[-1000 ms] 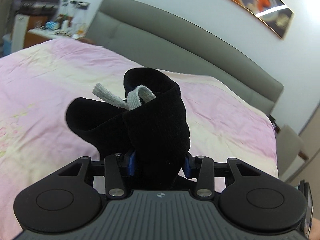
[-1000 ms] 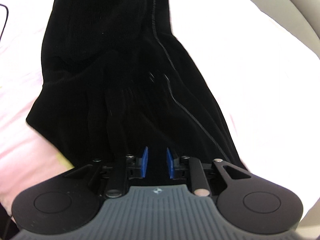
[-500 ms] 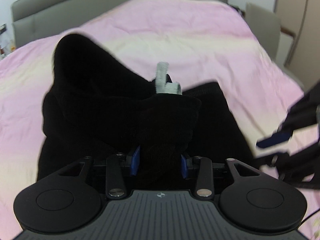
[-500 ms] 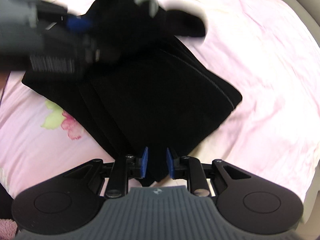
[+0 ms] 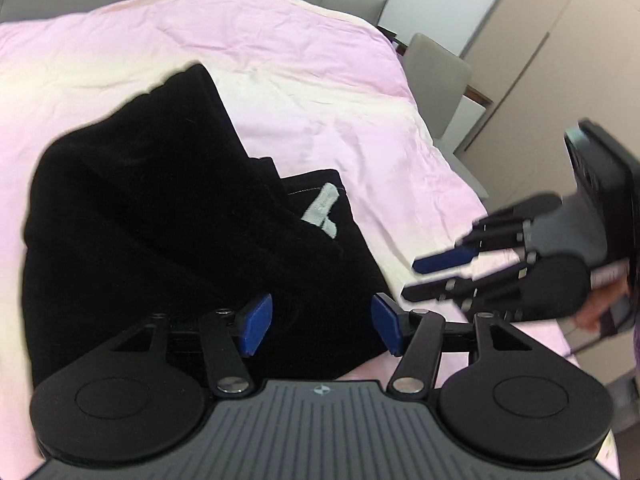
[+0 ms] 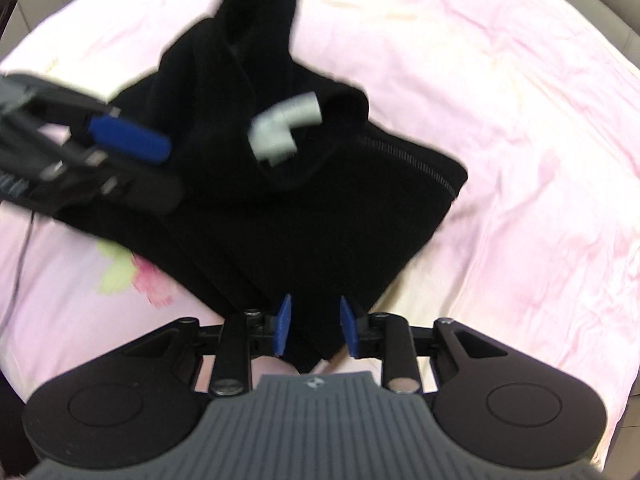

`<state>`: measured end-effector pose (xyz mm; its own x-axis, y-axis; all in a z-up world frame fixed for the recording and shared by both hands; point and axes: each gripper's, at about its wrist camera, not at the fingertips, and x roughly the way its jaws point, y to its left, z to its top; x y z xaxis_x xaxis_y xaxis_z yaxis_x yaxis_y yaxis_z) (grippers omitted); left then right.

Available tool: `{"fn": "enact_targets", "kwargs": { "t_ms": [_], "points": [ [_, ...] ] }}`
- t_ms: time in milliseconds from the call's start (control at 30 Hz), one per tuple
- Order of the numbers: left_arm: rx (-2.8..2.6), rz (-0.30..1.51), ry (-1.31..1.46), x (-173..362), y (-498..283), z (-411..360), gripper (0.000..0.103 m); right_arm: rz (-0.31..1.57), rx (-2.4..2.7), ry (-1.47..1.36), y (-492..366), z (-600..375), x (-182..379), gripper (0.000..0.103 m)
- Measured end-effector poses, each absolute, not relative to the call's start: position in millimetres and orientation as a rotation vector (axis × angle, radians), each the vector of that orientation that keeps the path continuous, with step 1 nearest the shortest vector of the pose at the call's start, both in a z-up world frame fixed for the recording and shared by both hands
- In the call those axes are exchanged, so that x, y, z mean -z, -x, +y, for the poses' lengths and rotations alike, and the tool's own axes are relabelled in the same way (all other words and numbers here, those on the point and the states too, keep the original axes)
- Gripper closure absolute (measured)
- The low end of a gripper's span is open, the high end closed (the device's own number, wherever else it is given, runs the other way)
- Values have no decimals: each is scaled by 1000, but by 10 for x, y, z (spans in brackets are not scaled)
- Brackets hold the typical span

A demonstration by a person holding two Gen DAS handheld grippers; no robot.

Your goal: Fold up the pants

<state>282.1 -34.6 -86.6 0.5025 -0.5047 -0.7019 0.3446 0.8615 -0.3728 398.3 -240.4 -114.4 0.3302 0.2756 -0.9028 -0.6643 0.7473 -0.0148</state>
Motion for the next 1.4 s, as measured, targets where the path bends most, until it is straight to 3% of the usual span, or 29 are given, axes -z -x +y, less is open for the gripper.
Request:
{"fn": "enact_targets", "kwargs": {
  "t_ms": [67,133,267,400,667,867,1067,1167,1233,1300,1400],
  "points": [
    [504,903,161,795,-2758,-170,35,1050,-644,377,-3982,-2364,1005,72],
    [456,904,121,744,-2752,14,35,1030,-643,322,-4006,-2308,888,56],
    [350,909,29,712,-2799,307,35,1018,-661,218,-4134,-2112,762,54],
    [329,950,-11,795,-2885,510,35,990,-678,153,-4337,-1855,787,38],
    [491,1057,-73,1088,-3001,689,35,1044,-650,50,-4939,-1555,1078,36],
    [580,1097,-229,1238,-2977,563,22,1094,-653,-7,-5198,-1469,1400,33],
    [526,1104,-322,1325,-2875,402,21,1156,-613,-98,-5272,-1479,1604,42],
    [478,1100,-381,1321,-2824,301,39,1155,-577,-125,-5206,-1515,1572,60],
    [468,1089,-414,1269,-2768,249,55,1122,-572,-130,-5087,-1550,1408,85],
    [458,1081,-444,1221,-2717,215,68,1107,-592,-171,-4949,-1580,1176,91],
    [453,1067,-470,1154,-2641,218,76,1068,-628,-163,-4701,-1592,859,92]
  ]
}}
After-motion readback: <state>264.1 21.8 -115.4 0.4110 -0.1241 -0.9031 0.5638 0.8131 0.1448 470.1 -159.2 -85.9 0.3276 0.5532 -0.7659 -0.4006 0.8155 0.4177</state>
